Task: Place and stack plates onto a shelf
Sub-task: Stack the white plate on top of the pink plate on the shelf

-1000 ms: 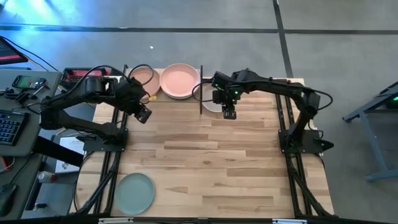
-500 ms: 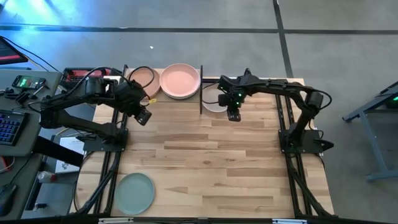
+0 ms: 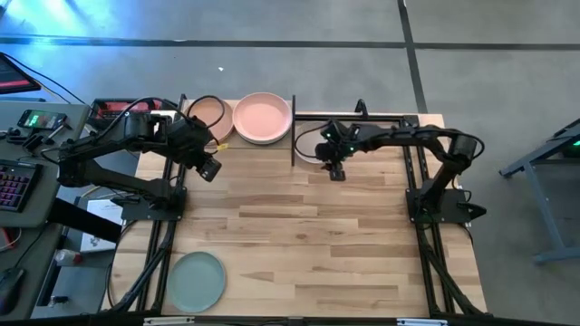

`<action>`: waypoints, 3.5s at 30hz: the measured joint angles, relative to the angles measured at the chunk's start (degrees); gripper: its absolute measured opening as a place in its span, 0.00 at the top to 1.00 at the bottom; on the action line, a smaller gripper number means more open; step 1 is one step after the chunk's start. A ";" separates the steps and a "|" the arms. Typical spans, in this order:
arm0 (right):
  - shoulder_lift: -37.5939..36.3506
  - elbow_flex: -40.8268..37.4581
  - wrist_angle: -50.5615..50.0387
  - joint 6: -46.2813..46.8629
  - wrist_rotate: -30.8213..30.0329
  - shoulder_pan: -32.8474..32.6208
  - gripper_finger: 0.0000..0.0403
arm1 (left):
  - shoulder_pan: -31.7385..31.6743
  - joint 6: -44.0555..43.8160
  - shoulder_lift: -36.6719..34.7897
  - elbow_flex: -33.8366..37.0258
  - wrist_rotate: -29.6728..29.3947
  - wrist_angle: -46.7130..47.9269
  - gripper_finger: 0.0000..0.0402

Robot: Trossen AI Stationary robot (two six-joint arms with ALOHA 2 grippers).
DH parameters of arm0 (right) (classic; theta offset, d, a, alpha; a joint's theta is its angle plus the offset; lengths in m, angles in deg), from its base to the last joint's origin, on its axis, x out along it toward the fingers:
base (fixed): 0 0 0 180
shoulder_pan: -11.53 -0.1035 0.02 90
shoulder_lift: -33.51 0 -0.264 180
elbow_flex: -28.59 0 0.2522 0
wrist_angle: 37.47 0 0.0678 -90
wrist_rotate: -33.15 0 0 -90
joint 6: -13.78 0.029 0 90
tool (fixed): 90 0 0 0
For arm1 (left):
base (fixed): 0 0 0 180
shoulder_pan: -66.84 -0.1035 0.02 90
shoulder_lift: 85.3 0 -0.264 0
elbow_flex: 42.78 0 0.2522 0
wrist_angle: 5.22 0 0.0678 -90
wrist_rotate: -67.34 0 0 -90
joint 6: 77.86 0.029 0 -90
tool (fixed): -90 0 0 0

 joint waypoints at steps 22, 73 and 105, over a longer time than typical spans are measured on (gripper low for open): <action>3.31 -8.78 14.60 0.22 -5.80 1.20 0.62 | -0.02 0.00 0.13 0.00 -0.15 0.04 0.89; 0.24 6.99 -17.54 44.74 -9.19 -23.91 1.00 | -0.02 4.72 4.26 0.04 0.50 6.72 0.89; 1.02 31.48 -17.19 50.61 -16.96 -42.51 1.00 | 0.02 -7.43 4.26 0.04 5.71 7.01 0.70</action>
